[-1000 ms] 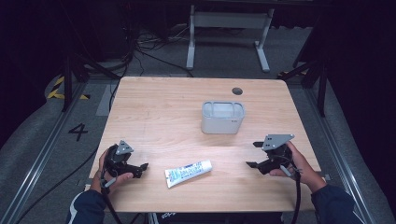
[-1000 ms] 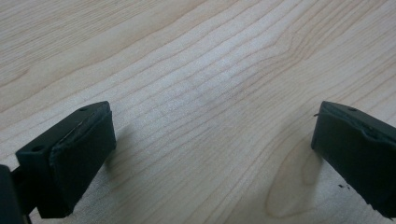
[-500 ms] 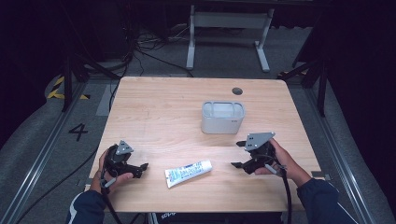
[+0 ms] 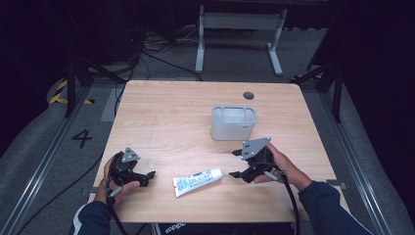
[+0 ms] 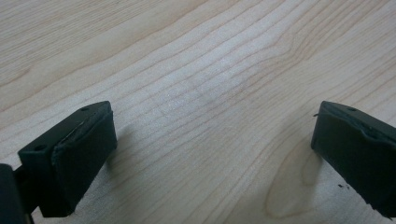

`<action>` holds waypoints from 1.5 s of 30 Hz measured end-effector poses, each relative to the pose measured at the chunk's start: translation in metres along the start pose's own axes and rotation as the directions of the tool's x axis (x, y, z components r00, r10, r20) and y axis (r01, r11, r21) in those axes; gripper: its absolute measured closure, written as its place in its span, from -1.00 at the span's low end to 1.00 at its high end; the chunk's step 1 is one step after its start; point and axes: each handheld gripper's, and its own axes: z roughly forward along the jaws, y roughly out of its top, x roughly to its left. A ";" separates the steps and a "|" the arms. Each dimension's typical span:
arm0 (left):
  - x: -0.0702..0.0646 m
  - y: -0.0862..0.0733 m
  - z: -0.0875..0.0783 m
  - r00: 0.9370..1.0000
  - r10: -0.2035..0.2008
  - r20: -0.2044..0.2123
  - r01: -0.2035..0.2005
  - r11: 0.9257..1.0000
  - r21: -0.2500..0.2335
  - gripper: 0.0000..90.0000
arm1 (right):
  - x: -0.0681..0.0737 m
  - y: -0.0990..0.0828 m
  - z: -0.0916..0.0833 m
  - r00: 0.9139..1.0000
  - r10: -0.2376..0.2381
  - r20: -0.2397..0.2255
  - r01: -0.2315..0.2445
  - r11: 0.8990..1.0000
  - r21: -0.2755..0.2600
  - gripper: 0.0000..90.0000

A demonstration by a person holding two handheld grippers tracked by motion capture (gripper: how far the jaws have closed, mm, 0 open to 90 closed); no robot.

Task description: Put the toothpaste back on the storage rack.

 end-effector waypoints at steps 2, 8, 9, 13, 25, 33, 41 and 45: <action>-0.002 0.000 0.000 1.000 -0.009 -0.010 0.009 1.000 0.000 -0.99 | 0.000 0.005 0.005 1.000 -0.012 -0.013 0.012 1.000 -0.004 -0.38; -0.005 -0.001 -0.001 1.000 -0.019 -0.013 0.019 1.000 0.003 -0.98 | 0.004 0.018 0.017 0.997 -0.051 -0.052 0.051 0.999 -0.004 -0.36; -0.005 -0.001 -0.001 1.000 -0.017 -0.014 0.017 1.000 0.002 -0.98 | 0.005 0.022 0.020 0.996 -0.061 -0.062 0.061 0.998 -0.001 -0.36; -0.009 -0.002 -0.002 0.999 -0.035 -0.020 0.035 0.999 -0.007 -0.98 | 0.008 0.031 0.029 0.992 -0.091 -0.091 0.093 0.996 0.011 -0.31; -0.016 -0.006 -0.005 0.999 -0.034 -0.028 0.034 0.999 -0.010 -0.96 | 0.016 0.050 0.061 0.976 -0.159 -0.147 0.168 0.984 0.057 -0.28; -0.016 -0.006 -0.005 0.999 -0.034 -0.028 0.034 0.999 -0.012 -0.96 | 0.021 0.059 0.077 0.967 -0.177 -0.184 0.194 0.978 0.082 -0.26; -0.016 -0.006 -0.005 0.999 -0.034 -0.028 0.034 0.999 -0.012 -0.96 | 0.026 0.065 0.095 0.960 -0.194 -0.201 0.223 0.965 0.134 -0.23; -0.016 -0.006 -0.005 0.999 -0.034 -0.028 0.034 0.999 -0.012 -0.96 | 0.028 0.067 0.098 0.957 -0.200 -0.208 0.233 0.962 0.145 -0.22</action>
